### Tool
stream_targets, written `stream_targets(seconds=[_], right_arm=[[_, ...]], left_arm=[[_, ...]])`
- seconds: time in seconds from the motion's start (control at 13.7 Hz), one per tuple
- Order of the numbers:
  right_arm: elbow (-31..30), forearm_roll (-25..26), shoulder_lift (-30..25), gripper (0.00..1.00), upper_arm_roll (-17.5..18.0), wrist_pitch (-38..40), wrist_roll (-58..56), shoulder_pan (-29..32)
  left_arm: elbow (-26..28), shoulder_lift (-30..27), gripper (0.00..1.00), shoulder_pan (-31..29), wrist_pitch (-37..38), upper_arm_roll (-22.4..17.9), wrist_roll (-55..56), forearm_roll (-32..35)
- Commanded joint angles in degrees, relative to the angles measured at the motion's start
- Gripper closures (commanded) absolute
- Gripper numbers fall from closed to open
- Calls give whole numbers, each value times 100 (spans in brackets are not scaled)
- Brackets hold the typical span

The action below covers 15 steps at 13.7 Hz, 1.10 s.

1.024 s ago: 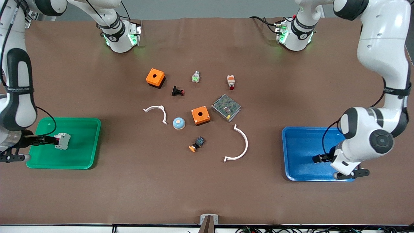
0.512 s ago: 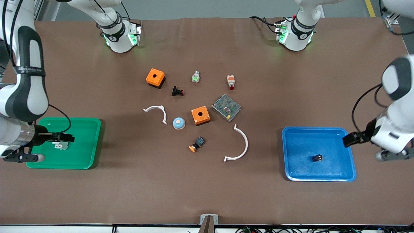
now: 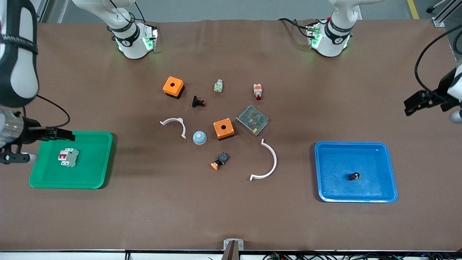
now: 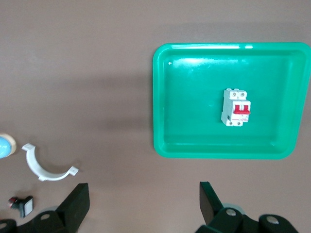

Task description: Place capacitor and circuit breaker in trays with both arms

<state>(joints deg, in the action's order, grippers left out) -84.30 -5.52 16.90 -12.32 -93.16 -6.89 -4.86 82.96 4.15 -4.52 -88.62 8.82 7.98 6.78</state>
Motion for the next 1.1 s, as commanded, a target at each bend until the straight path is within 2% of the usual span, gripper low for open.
stream_targets(seconds=[0.0,0.22,0.59,1.02], right_arm=[[26,95,-275,0,36,228,126,3],[351,113,-214,0,36,553,91,20],[414,104,-205,0,36,562,100,3],[248,139,-704,0,-16,922,39,91]], left_arm=[[195,-344,0,48,310,-3,-78,-115],[212,-441,0,-5,539,-11,-428,-124],[239,-467,0,-23,566,-29,-456,-387],[274,-476,0,-32,548,-38,-456,-493]])
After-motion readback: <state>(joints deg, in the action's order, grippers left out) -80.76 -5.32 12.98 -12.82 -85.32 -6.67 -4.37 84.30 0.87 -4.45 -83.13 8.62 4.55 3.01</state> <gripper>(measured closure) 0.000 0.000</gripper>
